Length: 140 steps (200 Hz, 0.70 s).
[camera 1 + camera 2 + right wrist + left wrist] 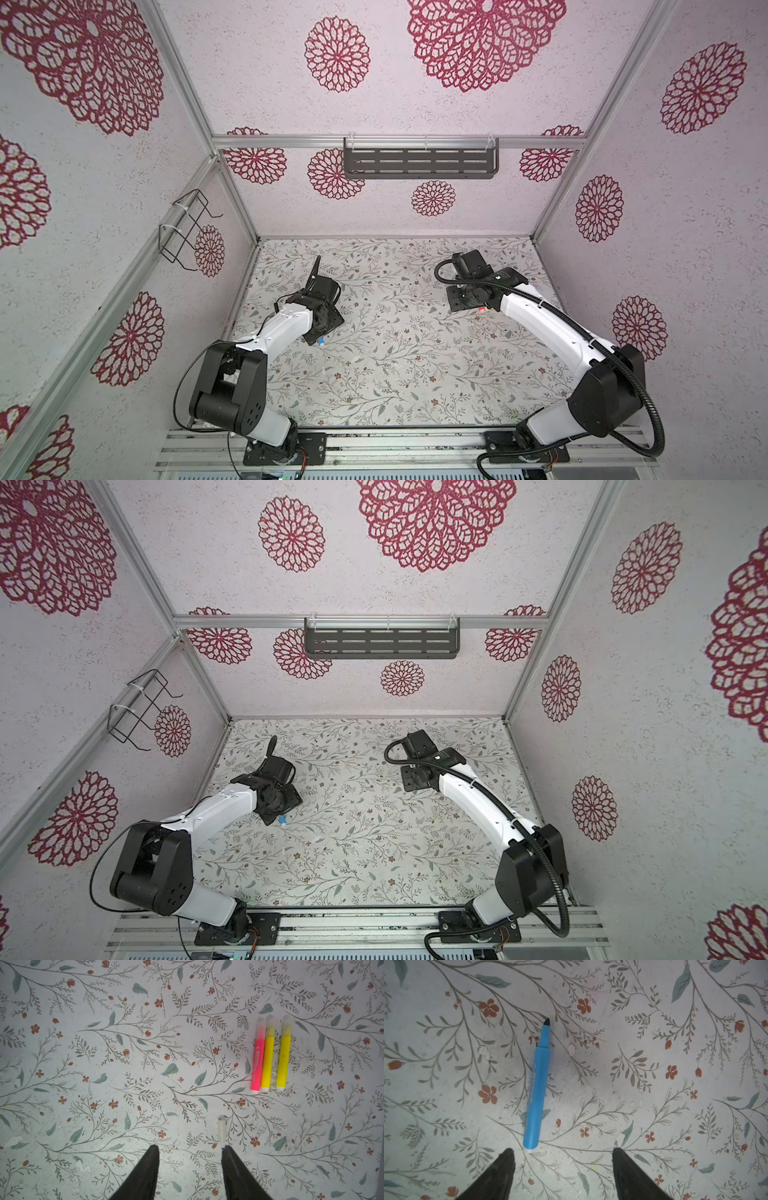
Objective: Insert the pens into the pen caps
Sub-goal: 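Lift the open right gripper while the left gripper moves over the blue marker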
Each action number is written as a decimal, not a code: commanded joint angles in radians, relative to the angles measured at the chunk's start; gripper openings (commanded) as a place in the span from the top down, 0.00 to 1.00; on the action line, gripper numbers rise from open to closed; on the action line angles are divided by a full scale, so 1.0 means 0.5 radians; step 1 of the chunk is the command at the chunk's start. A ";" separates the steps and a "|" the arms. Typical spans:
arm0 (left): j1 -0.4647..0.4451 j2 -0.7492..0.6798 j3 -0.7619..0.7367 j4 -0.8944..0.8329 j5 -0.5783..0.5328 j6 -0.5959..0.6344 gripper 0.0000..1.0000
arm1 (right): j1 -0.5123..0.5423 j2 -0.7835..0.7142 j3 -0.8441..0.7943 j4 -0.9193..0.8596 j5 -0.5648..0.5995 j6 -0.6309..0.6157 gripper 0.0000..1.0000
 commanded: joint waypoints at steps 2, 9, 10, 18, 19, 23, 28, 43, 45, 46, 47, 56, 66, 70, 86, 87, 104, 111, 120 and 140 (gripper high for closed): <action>0.107 0.021 -0.059 0.086 0.118 0.015 0.26 | -0.004 -0.111 -0.021 0.051 0.009 0.053 0.48; 0.146 0.024 -0.093 0.129 0.150 0.017 0.27 | -0.004 -0.119 -0.039 0.064 0.015 0.052 0.48; 0.151 0.026 -0.097 0.133 0.154 0.017 0.27 | -0.004 -0.120 -0.041 0.067 0.015 0.052 0.48; 0.189 0.042 -0.116 0.152 0.174 0.027 0.29 | -0.004 -0.123 -0.054 0.078 0.029 0.053 0.48; 0.190 0.044 -0.117 0.152 0.175 0.028 0.29 | -0.003 -0.120 -0.054 0.077 0.031 0.054 0.48; 0.202 0.051 -0.121 0.153 0.177 0.037 0.29 | -0.004 -0.119 -0.058 0.078 0.033 0.054 0.48; 0.215 0.064 -0.124 0.150 0.177 0.043 0.30 | -0.005 -0.114 -0.061 0.077 0.030 0.055 0.48; 0.224 0.096 -0.135 0.152 0.176 0.057 0.30 | -0.003 -0.109 -0.073 0.088 0.010 0.063 0.48; 0.223 0.097 -0.138 0.159 0.175 0.059 0.30 | -0.004 -0.107 -0.075 0.092 0.011 0.062 0.48; 0.223 0.100 -0.139 0.160 0.177 0.059 0.30 | -0.004 -0.106 -0.075 0.092 0.011 0.064 0.48; 0.223 0.104 -0.141 0.163 0.177 0.060 0.30 | -0.003 -0.106 -0.077 0.093 0.010 0.064 0.48; 0.223 0.119 -0.149 0.177 0.179 0.066 0.30 | -0.004 -0.109 -0.085 0.104 0.000 0.070 0.48; 0.223 0.140 -0.149 0.170 0.162 0.068 0.31 | -0.004 -0.109 -0.088 0.115 -0.009 0.082 0.48; 0.223 0.146 -0.149 0.168 0.159 0.066 0.31 | -0.004 -0.108 -0.088 0.118 -0.012 0.085 0.48; 0.223 0.166 -0.154 0.171 0.142 0.063 0.33 | -0.003 -0.116 -0.098 0.131 -0.031 0.098 0.48; 0.223 0.168 -0.154 0.173 0.142 0.062 0.34 | -0.004 -0.117 -0.098 0.132 -0.031 0.098 0.48; 0.224 0.187 -0.167 0.192 0.141 0.044 0.36 | -0.003 -0.127 -0.115 0.141 -0.028 0.102 0.48; 0.223 0.199 -0.170 0.196 0.143 0.041 0.37 | -0.004 -0.127 -0.116 0.141 -0.028 0.104 0.48; 0.223 0.213 -0.167 0.202 0.153 0.042 0.38 | -0.003 -0.127 -0.119 0.143 -0.030 0.107 0.48; 0.223 0.247 -0.158 0.216 0.167 0.035 0.41 | -0.004 -0.129 -0.127 0.144 -0.031 0.113 0.48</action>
